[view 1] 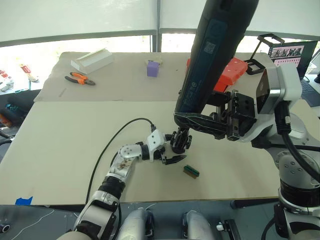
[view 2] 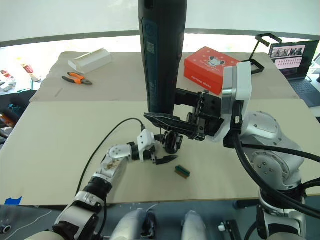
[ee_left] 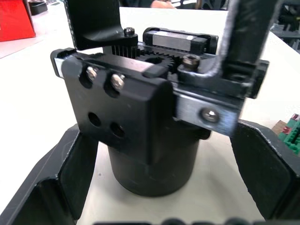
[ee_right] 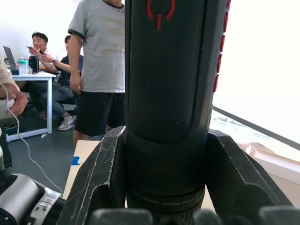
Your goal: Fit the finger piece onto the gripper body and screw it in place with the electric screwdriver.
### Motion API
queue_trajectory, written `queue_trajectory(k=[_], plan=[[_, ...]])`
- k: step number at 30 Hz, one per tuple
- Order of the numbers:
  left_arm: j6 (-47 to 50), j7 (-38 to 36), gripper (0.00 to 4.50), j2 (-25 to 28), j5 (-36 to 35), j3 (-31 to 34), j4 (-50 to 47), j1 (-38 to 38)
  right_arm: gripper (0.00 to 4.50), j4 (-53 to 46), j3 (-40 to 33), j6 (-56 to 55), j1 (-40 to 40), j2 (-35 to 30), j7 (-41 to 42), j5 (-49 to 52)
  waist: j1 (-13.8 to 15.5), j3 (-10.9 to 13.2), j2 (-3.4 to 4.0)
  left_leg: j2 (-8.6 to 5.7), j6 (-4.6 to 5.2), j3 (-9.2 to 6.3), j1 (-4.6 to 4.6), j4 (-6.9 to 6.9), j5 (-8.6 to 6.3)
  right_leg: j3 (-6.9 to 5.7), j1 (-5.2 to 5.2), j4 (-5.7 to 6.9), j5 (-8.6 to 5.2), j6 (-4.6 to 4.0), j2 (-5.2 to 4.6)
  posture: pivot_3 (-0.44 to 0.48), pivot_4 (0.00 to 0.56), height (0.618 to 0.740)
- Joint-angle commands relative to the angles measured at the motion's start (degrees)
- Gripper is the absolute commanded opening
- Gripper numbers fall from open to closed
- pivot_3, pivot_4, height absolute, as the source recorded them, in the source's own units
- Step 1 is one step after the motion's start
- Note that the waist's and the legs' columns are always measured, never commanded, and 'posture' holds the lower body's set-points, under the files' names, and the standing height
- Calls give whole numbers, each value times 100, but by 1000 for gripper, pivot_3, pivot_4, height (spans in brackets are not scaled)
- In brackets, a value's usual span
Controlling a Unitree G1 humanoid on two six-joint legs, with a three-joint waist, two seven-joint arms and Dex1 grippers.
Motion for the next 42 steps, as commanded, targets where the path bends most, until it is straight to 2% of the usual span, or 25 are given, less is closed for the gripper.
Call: queue_trajectory(k=[1,7,10,12,13,42], plan=[[145,170,4428,-61,-16,-37,-269,89,1915,-107,-110,-96,-137,-33,3,-29,-1,0,0,0,0,0,0,0,0,0,0,0,0,0,0,0,150,740],[211,405,4428,-152,168,-155,-107,-6,1915,19,-12,-178,-166,0,101,-307,9,0,0,0,0,0,1,1,0,-1,2,0,0,0,0,0,150,740],[208,408,3629,-125,219,-184,-17,-37,1915,70,61,-200,-193,47,133,-445,16,0,0,-1,0,0,1,2,0,-1,2,1,0,1,-1,0,150,740],[188,394,2692,-102,236,-209,17,-36,1915,98,127,-221,-211,97,151,-536,12,0,0,0,0,0,1,1,0,-1,2,1,1,0,-1,0,150,740],[178,392,2396,-97,236,-216,29,-37,1915,108,149,-232,-217,117,161,-569,15,0,0,0,0,0,0,1,0,-1,2,1,1,0,-1,0,150,740],[224,383,2414,-97,233,-278,39,-6,1915,455,310,-494,140,376,567,-1422,15,0,0,-1,0,0,1,2,0,-3,3,0,1,1,-1,0,150,740]])
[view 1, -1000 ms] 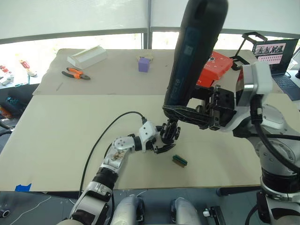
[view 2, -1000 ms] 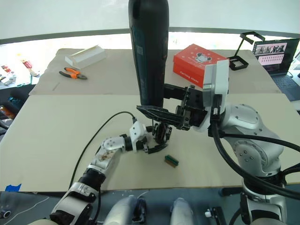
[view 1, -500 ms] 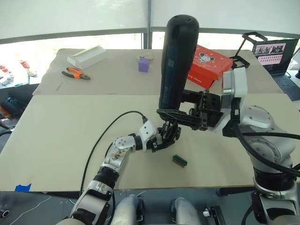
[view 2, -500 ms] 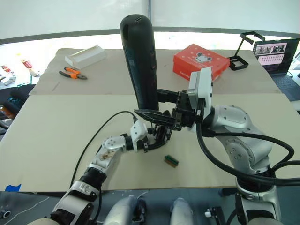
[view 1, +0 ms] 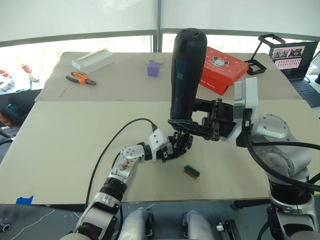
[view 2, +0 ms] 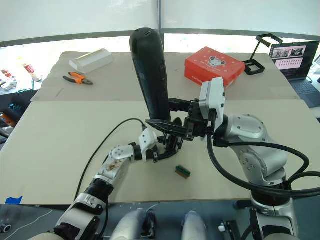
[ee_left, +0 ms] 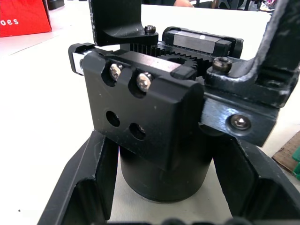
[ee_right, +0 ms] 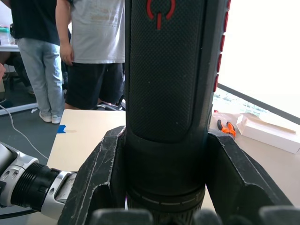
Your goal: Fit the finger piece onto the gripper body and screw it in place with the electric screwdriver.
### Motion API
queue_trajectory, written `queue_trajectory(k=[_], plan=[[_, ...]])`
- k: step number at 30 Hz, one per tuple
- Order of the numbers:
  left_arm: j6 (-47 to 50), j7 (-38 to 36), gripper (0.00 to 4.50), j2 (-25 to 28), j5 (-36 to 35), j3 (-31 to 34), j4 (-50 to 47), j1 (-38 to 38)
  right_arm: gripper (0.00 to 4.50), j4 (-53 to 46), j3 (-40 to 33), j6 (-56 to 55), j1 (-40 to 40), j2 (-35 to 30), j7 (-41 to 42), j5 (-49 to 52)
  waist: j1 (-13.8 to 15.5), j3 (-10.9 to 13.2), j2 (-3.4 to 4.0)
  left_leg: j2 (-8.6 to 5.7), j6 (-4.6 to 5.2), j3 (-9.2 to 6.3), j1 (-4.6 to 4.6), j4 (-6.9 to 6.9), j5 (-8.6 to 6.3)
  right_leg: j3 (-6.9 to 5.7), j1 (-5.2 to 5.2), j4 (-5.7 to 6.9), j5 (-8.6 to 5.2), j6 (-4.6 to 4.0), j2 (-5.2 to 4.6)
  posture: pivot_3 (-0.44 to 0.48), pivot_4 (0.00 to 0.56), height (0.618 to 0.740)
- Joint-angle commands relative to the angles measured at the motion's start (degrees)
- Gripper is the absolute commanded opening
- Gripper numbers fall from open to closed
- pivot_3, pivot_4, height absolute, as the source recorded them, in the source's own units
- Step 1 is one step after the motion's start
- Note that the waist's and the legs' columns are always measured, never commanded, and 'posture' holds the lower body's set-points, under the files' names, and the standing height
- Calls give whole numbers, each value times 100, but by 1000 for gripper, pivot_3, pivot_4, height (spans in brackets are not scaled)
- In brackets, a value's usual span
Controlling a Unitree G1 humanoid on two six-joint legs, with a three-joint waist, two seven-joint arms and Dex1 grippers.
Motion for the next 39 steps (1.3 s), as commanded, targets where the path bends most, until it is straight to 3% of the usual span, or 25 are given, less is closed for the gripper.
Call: queue_trajectory(k=[1,39], plan=[[61,2,2414,-11,100,-131,63,40,1915,-109,-133,-240,3,48,8,9,1,0,0,0,0,0,0,0,0,0,0,0,0,0,0,0,150,740],[164,42,2414,-29,67,-152,-88,129,1915,64,-12,-424,238,278,158,-296,0,0,0,0,0,-1,1,0,0,-1,1,-1,0,0,0,0,150,740]])
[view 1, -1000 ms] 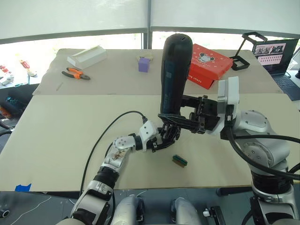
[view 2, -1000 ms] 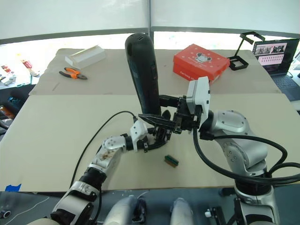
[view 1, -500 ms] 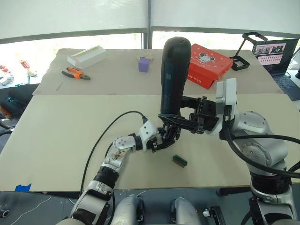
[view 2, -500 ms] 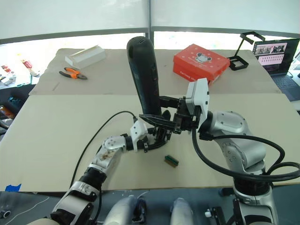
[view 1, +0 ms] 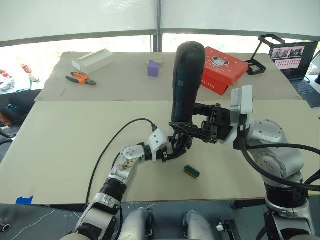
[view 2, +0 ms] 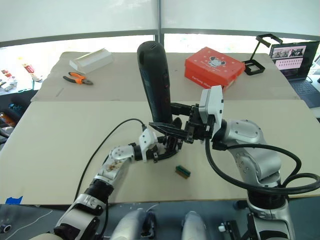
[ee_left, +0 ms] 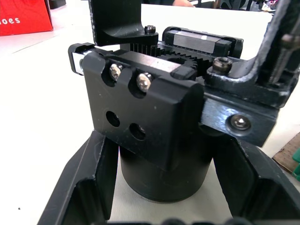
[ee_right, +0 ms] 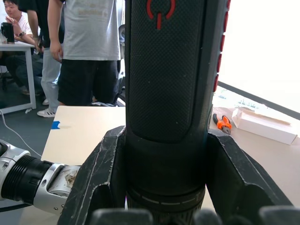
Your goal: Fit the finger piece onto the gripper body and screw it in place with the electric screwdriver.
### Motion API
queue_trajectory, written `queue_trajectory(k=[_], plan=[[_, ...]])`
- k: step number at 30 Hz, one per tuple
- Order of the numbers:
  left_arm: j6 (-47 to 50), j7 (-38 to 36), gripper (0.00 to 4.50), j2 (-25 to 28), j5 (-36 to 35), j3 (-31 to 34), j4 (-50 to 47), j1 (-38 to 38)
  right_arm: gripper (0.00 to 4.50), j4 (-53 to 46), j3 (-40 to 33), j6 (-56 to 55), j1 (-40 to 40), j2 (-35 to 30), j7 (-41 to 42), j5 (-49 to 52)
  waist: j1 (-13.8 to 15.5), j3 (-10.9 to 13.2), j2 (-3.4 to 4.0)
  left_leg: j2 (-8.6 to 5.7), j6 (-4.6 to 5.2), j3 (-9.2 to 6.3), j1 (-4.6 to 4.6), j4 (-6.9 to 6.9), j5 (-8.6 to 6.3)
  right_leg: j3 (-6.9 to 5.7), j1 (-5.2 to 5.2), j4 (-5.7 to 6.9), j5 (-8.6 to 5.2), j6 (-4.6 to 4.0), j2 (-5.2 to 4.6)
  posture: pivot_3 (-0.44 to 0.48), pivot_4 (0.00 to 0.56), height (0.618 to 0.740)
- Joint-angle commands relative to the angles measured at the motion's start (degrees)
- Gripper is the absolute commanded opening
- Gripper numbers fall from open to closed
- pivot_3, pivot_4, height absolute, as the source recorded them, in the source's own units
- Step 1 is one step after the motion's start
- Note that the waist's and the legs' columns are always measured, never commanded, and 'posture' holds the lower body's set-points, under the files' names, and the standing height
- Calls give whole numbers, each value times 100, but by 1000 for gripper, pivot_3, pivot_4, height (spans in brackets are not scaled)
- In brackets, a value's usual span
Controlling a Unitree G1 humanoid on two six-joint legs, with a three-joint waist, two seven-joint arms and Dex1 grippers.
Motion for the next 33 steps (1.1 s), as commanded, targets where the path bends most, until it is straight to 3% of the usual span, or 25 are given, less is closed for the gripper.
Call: queue_trajectory(k=[1,33], plan=[[75,10,2414,-17,83,-132,1,90,1915,-150,-21,-148,-8,57,-32,56,0,0,0,0,0,0,0,0,0,0,0,0,0,0,0,0,150,740],[113,31,2414,-67,65,-156,10,99,1915,98,33,-31,245,-17,-127,-178,4,-1,0,0,0,-3,2,0,0,-1,3,-1,0,0,-1,0,150,740]])
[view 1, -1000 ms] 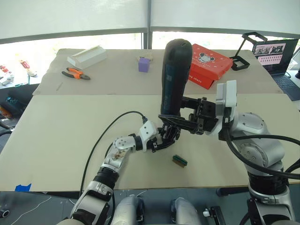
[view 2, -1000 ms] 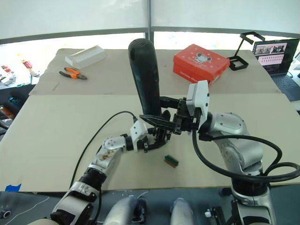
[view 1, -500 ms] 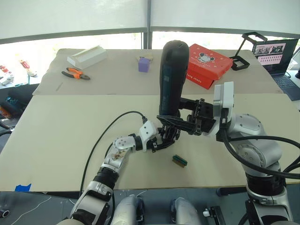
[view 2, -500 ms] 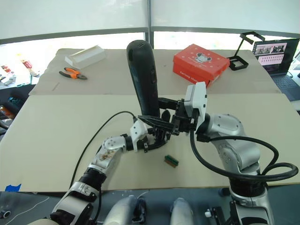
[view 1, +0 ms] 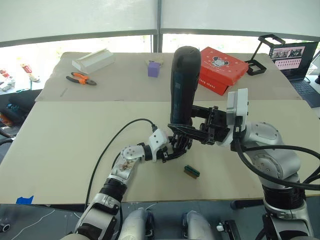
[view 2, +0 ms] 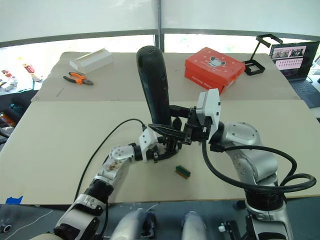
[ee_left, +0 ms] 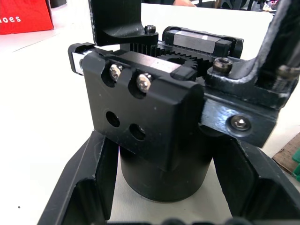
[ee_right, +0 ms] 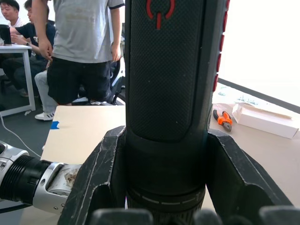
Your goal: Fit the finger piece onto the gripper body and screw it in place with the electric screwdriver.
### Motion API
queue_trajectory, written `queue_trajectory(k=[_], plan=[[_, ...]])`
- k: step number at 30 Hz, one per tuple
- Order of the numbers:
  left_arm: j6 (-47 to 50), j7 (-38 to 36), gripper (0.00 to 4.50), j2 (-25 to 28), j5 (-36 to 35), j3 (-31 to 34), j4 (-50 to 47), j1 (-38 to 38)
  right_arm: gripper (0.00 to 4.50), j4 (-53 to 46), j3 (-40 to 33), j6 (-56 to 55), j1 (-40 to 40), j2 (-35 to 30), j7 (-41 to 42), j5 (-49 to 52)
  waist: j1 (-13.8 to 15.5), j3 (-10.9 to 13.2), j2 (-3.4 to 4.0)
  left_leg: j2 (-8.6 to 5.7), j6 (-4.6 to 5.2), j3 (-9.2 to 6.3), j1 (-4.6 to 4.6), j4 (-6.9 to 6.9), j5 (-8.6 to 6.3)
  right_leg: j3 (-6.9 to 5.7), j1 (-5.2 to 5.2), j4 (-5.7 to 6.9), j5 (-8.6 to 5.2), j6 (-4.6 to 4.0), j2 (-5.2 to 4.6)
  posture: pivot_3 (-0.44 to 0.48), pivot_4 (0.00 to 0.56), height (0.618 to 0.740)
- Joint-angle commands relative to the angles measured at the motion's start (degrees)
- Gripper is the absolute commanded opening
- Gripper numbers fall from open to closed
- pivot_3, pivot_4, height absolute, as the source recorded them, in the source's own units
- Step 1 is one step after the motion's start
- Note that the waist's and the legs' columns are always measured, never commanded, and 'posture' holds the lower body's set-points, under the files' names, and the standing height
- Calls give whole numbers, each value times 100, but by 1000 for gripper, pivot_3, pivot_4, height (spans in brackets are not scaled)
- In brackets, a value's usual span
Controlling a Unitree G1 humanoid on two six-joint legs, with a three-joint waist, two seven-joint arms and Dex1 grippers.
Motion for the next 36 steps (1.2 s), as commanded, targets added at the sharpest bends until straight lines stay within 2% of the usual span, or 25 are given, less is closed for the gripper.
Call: queue_trajectory(k=[1,17,36], plan=[[77,-3,2414,-29,75,-131,28,85,1915,73,-33,-18,135,-85,-36,-67,0,0,0,0,0,0,0,0,0,0,0,0,0,0,0,0,150,740],[130,-15,2414,-24,49,-125,16,95,1915,457,497,-56,448,136,-359,-378,-3,-15,-7,2,-2,-6,28,-4,-2,0,4,-3,0,0,-1,0,150,740],[229,-62,2414,35,30,-150,-34,120,1915,553,937,-380,690,215,-490,-709,-9,-102,-63,3,-40,-7,50,-23,-24,-2,10,-7,-4,-5,-17,0,150,740]])
